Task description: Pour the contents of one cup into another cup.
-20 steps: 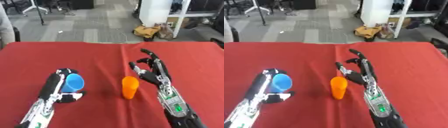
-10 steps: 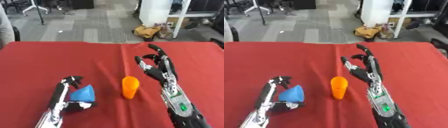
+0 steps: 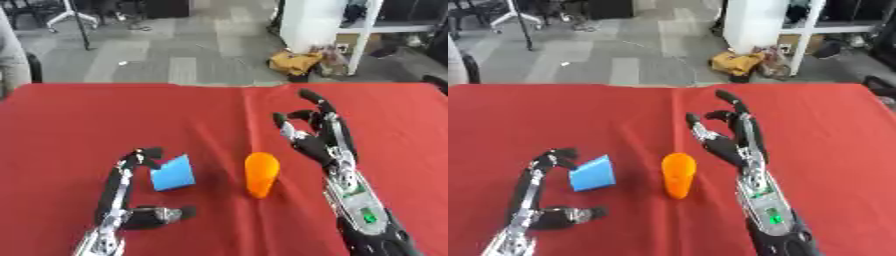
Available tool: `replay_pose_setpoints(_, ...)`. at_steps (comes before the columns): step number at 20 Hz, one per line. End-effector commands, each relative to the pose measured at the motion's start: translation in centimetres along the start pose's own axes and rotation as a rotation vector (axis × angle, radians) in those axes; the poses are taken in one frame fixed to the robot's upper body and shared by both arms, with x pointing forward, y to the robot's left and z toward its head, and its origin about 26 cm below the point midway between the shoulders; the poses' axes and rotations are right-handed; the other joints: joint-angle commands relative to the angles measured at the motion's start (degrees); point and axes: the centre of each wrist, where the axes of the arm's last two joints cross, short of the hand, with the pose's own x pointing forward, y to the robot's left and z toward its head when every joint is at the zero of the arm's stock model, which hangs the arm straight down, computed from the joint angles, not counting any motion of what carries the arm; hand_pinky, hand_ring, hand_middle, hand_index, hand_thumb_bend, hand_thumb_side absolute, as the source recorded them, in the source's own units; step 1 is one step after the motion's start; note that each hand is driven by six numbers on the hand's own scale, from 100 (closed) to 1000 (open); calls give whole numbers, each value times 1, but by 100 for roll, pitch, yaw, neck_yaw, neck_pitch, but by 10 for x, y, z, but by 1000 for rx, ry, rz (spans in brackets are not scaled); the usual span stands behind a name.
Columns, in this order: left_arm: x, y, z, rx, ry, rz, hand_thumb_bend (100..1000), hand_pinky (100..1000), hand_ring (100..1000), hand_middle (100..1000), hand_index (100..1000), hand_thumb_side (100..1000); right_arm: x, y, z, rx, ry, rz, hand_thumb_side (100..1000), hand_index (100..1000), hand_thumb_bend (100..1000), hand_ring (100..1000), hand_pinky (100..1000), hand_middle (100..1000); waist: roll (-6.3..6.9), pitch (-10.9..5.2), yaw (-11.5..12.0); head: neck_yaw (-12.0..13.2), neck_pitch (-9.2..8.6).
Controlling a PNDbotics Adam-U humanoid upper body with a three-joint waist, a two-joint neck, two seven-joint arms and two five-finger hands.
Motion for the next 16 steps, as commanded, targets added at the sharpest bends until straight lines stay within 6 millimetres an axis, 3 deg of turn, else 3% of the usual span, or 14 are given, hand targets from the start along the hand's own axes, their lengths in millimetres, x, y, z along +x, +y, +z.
replay_pose_setpoints(1,11,24,-5,29,6,48,1000,698,560,624,799,348,10,-9,-7,-3,-40,6,250,870,498,618,796,849,9,-88,21,9,-5)
replay_pose_setpoints(4,17,58,-4,52,76,320,1000,694,555,622,796,359,10,-12,-6,-10,-39,3,249,870,496,614,783,846,25,-89,53,5,20)
replay_pose_setpoints(7,20,78,2,57,103,439,1000,691,550,619,794,364,10,-15,-6,-20,-37,-4,248,870,494,611,778,844,23,-89,71,6,35)
replay_pose_setpoints(16,18,78,15,93,167,488,1000,681,535,611,789,374,13,-17,-5,-37,-42,-21,245,871,491,603,767,836,13,-79,109,41,62)
